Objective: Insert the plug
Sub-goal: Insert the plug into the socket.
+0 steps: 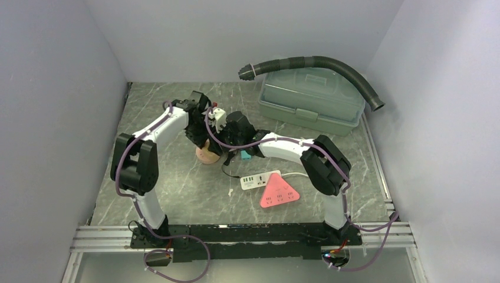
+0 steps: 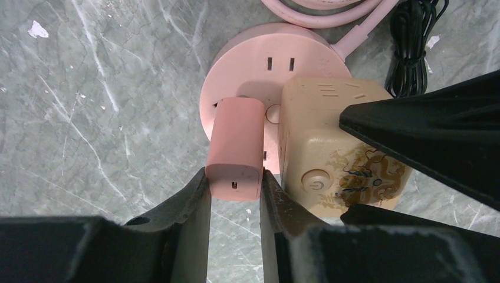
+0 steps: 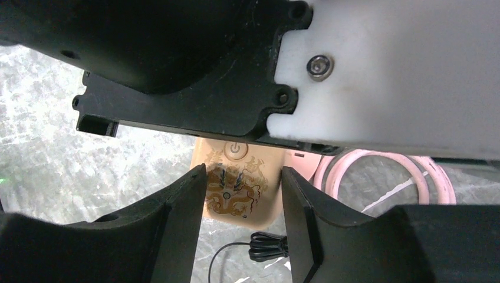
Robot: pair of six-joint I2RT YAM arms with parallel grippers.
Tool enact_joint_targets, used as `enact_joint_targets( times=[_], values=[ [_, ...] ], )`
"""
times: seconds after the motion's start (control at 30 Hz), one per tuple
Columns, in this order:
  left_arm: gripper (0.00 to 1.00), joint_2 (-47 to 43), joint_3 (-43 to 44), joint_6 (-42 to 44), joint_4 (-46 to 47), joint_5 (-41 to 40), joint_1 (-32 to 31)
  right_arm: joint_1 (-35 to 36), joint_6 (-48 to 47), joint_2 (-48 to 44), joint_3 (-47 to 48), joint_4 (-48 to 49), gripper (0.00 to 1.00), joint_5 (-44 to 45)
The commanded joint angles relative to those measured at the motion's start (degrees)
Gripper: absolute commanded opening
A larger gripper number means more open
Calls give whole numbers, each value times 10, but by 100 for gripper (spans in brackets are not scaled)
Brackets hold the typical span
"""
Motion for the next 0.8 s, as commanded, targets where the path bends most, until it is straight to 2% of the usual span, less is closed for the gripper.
enact_joint_targets(
  times=[0.0,0.07,0.17,0.33,0.47,0.63,0.67,0.7,0.77],
  values=[
    [11,27,-7,-19,-27,70,-15,11,0,14,-19,-1,54,-17],
    [21,7,-8,-28,-17,78,-12,11,1,11,-20,4,56,-15],
    [42,-26,-14,-44,5,92,-7,11,4,7,-22,13,59,-10],
    [61,-70,-26,-59,25,108,-2,11,11,-1,-27,25,64,-5],
    [87,-95,-46,-64,41,105,8,10,12,-9,-28,30,66,-1],
    [92,-120,-41,-73,43,112,44,10,13,-19,-27,33,69,-4],
    [92,-124,-34,-75,41,120,56,10,12,-21,-24,31,69,-7],
    [98,-128,-23,-77,38,134,70,10,12,-21,-21,30,70,-9],
    [100,-136,-4,-80,27,167,97,10,10,-24,-14,23,71,-15]
  ],
)
